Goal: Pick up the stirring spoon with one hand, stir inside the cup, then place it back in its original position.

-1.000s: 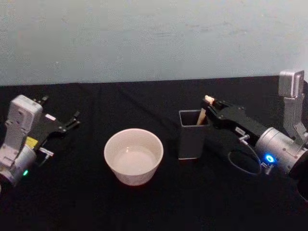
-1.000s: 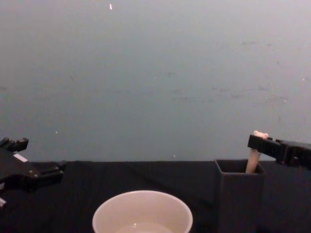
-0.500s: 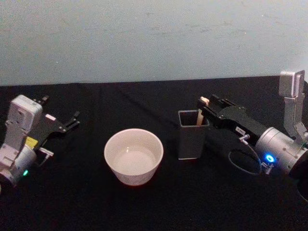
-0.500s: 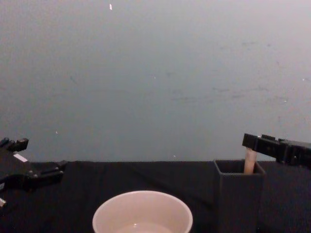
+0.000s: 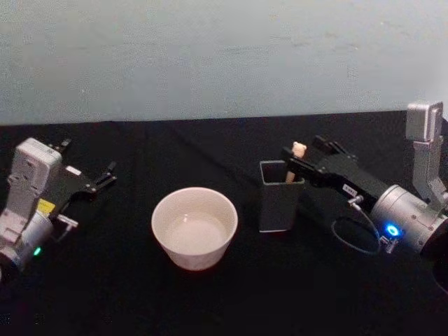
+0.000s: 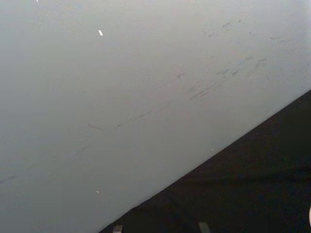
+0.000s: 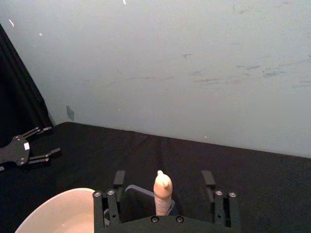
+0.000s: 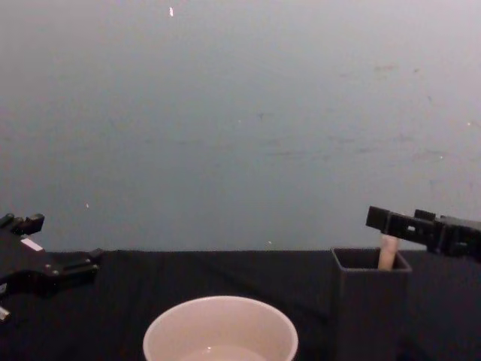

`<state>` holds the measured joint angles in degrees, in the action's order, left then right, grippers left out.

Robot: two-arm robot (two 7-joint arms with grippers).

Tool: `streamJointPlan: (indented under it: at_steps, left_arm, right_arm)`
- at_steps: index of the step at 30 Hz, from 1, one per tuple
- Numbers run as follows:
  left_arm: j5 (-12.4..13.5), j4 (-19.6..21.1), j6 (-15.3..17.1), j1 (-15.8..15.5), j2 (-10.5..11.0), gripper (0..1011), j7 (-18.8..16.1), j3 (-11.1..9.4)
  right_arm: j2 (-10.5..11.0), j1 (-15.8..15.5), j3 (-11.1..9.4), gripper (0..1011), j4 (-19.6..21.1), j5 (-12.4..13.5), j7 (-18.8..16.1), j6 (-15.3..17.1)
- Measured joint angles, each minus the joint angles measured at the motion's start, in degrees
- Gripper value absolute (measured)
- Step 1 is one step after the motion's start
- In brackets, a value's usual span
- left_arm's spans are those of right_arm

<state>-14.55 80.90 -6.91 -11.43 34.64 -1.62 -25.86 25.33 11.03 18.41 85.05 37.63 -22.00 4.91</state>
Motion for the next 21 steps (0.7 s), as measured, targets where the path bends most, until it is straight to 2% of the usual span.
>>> streamJointPlan:
  at_steps: [3,5,9,13,17,18,21]
  left_arm:
    - [0.0,0.0,0.0,0.0,0.0,1001,0.0,0.0]
    - [0.0,0.0,0.0,0.0,0.0,1001,0.0,0.0]
    - [0.0,0.0,0.0,0.0,0.0,1001,0.0,0.0]
    - [0.0,0.0,0.0,0.0,0.0,1001,0.0,0.0]
    - [0.0,0.0,0.0,0.0,0.0,1001,0.0,0.0]
    - [0.0,0.0,0.0,0.0,0.0,1001,0.0,0.0]
    - [0.0,0.0,0.0,0.0,0.0,1001,0.0,0.0]
  right_arm:
    - [0.0,0.0,0.0,1002,0.0,0.0,0.0,0.0]
    - [0.0,0.0,0.0,1002,0.0,0.0,0.0,0.0]
    - [-0.1,-0.4,-0.1,1002,0.6,-1.3,0.5,-2.0]
    - [-1.1,-0.7,-1.2,1002,1.3,-2.6,2.0,-4.6]
    - [-2.5,-0.9,-2.4,1002,2.0,-6.7,6.8,-8.0]
    - [-3.0,-0.9,-2.8,1002,2.1,-9.0,9.5,-9.0]
    - [-4.0,-0.8,-3.5,1002,2.1,-12.4,13.9,-9.8]
